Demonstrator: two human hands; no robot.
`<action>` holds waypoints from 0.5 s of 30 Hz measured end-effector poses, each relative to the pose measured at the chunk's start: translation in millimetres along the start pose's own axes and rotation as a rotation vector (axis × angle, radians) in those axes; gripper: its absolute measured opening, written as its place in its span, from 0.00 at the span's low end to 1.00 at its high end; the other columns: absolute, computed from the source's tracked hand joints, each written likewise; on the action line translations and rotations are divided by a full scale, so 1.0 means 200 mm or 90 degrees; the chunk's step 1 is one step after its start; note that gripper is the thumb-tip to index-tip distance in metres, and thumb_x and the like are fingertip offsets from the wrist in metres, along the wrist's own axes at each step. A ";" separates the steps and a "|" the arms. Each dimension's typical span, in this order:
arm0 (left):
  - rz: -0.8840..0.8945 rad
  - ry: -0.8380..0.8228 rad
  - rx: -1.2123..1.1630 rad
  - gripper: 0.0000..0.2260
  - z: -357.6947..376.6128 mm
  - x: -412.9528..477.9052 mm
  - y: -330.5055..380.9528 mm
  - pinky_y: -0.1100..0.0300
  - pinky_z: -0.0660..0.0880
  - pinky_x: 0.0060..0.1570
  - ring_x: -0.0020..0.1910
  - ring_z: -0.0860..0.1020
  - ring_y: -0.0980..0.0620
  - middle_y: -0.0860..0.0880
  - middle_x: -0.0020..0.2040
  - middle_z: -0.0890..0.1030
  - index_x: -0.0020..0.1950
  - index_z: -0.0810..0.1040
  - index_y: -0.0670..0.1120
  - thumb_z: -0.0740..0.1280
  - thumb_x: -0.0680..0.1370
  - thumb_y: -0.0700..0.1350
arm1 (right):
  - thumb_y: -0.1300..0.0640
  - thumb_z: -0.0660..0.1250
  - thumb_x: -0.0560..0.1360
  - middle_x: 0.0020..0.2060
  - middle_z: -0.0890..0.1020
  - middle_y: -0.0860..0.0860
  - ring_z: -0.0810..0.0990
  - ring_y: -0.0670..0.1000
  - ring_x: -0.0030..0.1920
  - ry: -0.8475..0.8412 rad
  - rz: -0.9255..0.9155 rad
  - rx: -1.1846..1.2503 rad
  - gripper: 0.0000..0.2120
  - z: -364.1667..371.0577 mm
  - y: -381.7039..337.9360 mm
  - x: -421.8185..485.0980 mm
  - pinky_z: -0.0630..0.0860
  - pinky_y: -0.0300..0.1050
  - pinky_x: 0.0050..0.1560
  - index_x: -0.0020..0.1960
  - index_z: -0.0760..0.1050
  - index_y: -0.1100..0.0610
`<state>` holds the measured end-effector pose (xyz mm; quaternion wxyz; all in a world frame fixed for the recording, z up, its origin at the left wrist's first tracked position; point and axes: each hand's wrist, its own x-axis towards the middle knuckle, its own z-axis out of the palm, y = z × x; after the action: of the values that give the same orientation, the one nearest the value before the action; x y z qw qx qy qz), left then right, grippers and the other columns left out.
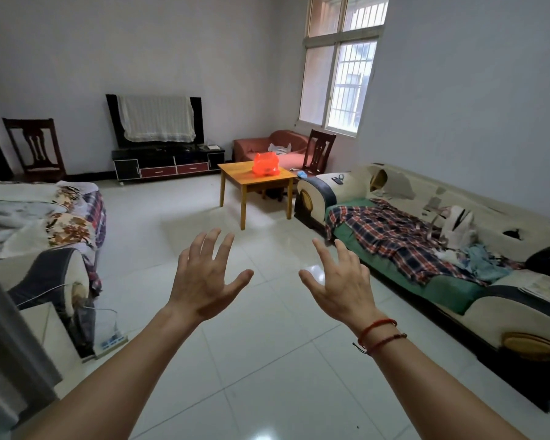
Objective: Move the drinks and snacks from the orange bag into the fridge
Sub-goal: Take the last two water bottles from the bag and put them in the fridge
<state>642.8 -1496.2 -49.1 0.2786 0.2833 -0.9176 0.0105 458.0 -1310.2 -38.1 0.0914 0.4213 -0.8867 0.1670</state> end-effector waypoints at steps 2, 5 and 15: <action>-0.003 0.002 0.000 0.36 0.09 0.13 -0.07 0.41 0.69 0.63 0.73 0.64 0.41 0.43 0.74 0.66 0.75 0.66 0.46 0.53 0.75 0.69 | 0.34 0.56 0.79 0.79 0.59 0.59 0.60 0.59 0.77 0.003 -0.001 -0.006 0.34 0.07 0.00 0.16 0.62 0.59 0.73 0.81 0.52 0.44; -0.005 -0.001 -0.002 0.36 0.24 0.36 -0.20 0.40 0.69 0.62 0.73 0.64 0.40 0.43 0.73 0.67 0.74 0.67 0.46 0.54 0.75 0.69 | 0.34 0.55 0.80 0.79 0.58 0.59 0.59 0.59 0.78 0.002 -0.006 -0.013 0.34 0.18 0.00 0.43 0.61 0.58 0.73 0.81 0.51 0.43; 0.001 -0.035 -0.012 0.36 0.65 1.12 -0.47 0.41 0.70 0.62 0.72 0.65 0.39 0.42 0.73 0.67 0.74 0.67 0.47 0.53 0.74 0.69 | 0.33 0.53 0.80 0.80 0.57 0.58 0.56 0.59 0.79 -0.016 0.016 -0.049 0.34 0.44 0.01 1.27 0.57 0.58 0.76 0.81 0.50 0.43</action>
<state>472.9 -1713.1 -55.8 0.2557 0.2798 -0.9253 -0.0060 296.2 -1523.5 -42.4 0.0945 0.4084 -0.8987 0.1289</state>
